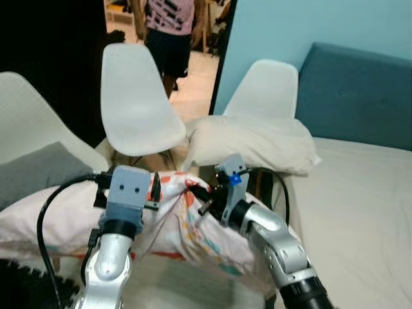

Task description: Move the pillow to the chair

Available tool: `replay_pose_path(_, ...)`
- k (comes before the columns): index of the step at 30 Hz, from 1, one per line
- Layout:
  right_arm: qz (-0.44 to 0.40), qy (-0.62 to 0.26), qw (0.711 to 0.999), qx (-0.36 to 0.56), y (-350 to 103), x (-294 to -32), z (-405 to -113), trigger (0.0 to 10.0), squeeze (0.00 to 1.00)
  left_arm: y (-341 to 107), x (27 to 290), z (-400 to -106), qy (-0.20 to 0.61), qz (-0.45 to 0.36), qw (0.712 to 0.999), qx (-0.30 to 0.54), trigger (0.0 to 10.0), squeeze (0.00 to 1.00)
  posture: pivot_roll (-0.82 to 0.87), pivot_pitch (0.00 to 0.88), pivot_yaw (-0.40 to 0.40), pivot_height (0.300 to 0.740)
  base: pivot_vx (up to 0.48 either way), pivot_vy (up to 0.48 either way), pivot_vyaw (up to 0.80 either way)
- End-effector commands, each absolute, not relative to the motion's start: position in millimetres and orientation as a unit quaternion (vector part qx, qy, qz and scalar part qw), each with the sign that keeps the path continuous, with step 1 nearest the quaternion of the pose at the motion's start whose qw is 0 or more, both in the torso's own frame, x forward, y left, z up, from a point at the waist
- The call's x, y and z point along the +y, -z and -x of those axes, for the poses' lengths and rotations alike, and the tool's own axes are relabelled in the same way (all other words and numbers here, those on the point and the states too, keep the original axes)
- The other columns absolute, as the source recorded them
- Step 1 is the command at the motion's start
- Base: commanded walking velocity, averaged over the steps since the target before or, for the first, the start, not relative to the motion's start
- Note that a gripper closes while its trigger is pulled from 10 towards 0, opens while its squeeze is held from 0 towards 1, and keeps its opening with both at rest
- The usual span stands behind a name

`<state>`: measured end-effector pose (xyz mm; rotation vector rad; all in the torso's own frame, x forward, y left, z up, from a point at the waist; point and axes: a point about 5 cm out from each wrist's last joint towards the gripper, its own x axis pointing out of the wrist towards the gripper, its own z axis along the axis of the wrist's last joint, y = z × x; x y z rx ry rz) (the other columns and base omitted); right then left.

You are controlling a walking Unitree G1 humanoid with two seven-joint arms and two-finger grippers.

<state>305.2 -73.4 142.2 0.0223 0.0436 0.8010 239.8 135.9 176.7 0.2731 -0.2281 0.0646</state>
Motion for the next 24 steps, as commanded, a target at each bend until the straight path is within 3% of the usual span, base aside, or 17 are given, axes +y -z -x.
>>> replay_pose_path(1,-0.020,-0.380,0.925,-0.016,-159,-79,-309,10.0,0.00,-178,133,-239,-0.023,-0.132,0.984,-0.117,10.0,0.00,0.12,0.000,-0.125,0.728,0.442,0.000,0.00)
replay_pose_path(11,-0.037,-0.392,0.919,-0.031,-165,-76,-308,10.0,0.00,-181,135,-240,-0.024,-0.131,0.984,-0.119,10.0,0.00,0.12,0.000,-0.118,0.728,0.453,0.000,0.00)
replay_pose_path(21,-0.066,-0.407,0.910,-0.053,-180,-67,-312,10.0,0.00,-186,138,-241,-0.028,-0.132,0.983,-0.125,10.0,0.00,0.13,0.000,-0.116,0.728,0.453,0.000,0.74)
replay_pose_path(24,-0.076,-0.408,0.908,-0.061,-185,-64,-313,10.0,0.00,-187,138,-242,-0.028,-0.132,0.983,-0.126,10.0,0.00,0.13,0.000,-0.116,0.728,0.451,0.000,0.00)
